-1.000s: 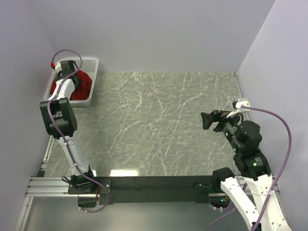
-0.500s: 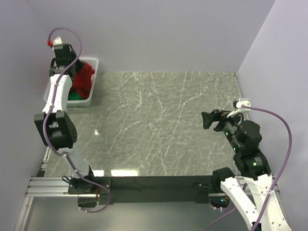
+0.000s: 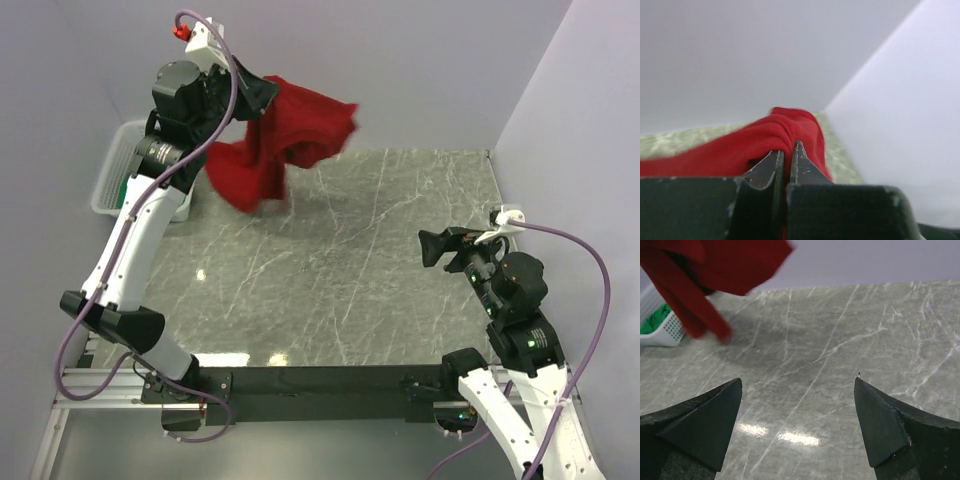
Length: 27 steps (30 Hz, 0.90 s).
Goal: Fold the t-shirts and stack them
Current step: Move the tshirt to the center of the board
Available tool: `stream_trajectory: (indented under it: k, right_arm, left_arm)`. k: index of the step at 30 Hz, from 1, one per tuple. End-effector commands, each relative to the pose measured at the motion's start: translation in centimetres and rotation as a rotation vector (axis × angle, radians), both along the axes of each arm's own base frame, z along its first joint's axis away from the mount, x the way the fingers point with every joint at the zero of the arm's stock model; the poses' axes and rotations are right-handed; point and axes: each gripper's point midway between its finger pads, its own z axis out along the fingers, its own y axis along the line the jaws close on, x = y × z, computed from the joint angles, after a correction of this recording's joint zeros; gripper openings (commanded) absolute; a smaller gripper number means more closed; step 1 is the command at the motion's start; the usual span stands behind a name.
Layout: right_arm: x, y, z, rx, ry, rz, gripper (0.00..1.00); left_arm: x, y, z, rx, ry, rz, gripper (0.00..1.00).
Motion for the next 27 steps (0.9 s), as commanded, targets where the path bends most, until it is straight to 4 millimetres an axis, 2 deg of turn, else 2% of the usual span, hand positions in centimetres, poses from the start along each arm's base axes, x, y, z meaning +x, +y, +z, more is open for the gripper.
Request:
stream_trajectory:
  k: [1,3,4,6,7,8,9,10,11,12,13,15,16,17,18,19,21,22,24,25,27]
  right_arm:
    - [-0.8,0.4,3.6,0.049,-0.102,0.027,0.99]
    - [-1.1,0.5,3.7,0.059,-0.109,0.033,0.99]
    - [-1.2,0.7,3.6,0.068,-0.106,0.039,0.98]
    - [-1.4,1.1,3.3,0.073,-0.101,0.062,0.99]
    - [-1.5,1.6,3.1,0.075,-0.091,0.086,0.99]
    - [-1.4,1.8,2.6,0.074,-0.073,0.096,0.99]
    - [-1.4,2.1,2.2,0.072,-0.059,0.106,0.99]
    - [-1.3,2.4,1.8,0.077,-0.041,0.119,0.99]
    - [-0.1,2.9,0.0,0.085,0.032,0.115,1.00]
    - [0.4,3.1,-0.6,0.096,0.058,0.112,1.00]
    - [1.5,3.4,-2.0,0.091,0.115,0.100,1.00]
    - [2.6,3.9,-3.7,0.096,0.200,0.093,1.00]
    - [3.8,4.4,-5.9,0.079,0.297,0.088,1.00]
    - [4.5,4.8,-6.0,0.079,0.333,0.091,1.00]
    - [5.0,5.1,-7.2,0.063,0.388,0.094,1.00]
    - [6.0,6.1,-10.0,0.024,0.488,0.107,1.00]
    - [7.6,6.3,-11.2,-0.043,0.541,0.078,1.00]
    - [8.5,6.6,-13.7,-0.084,0.617,0.067,0.93]
    - [10.2,7.2,-14.2,-0.105,0.638,0.057,0.86]
    - [11.0,7.5,-16.1,-0.125,0.686,0.055,0.81]
    - [12.9,7.8,-16.2,-0.138,0.676,0.034,0.79]
  left_arm:
    - [-3.1,-1.5,3.7,-0.092,-0.088,-0.095,0.01]
    - [-3.9,-2.4,3.1,-0.124,-0.066,-0.136,0.01]
    - [-3.4,-2.7,0.8,-0.123,-0.011,-0.137,0.01]
    - [-3.1,-3.1,-0.9,-0.143,0.017,-0.144,0.01]
    - [-2.5,-3.2,-2.5,-0.137,0.045,-0.137,0.01]
    - [-1.5,-3.3,-6.0,-0.106,0.107,-0.117,0.04]
    - [-0.6,-3.1,-8.0,-0.079,0.133,-0.084,0.19]
    - [0.3,-2.9,-11.1,-0.036,0.180,-0.055,0.30]
    - [3.5,-0.8,-18.7,0.075,0.304,0.059,0.66]
    - [4.2,0.2,-21.6,0.098,0.361,0.084,0.73]
    - [5.7,2.4,-24.5,0.103,0.423,0.132,0.78]
    - [6.4,4.7,-27.7,0.075,0.513,0.164,0.87]
    - [6.3,5.7,-29.7,0.057,0.583,0.142,0.90]
    - [5.9,5.9,-30.5,0.064,0.609,0.130,0.95]
    - [5.3,6.3,-31.7,0.091,0.638,0.137,0.96]
    - [4.8,6.6,-32.1,0.123,0.641,0.159,0.97]
    - [3.3,6.9,-33.1,0.149,0.664,0.171,0.95]
    - [1.6,6.7,-33.7,0.145,0.680,0.165,0.95]
    - [0.3,6.3,-34.0,0.139,0.669,0.157,0.94]
    - [-1.3,5.9,-34.5,0.150,0.675,0.143,0.93]
    - [-3.1,5.3,-35.6,0.183,0.709,0.129,0.93]
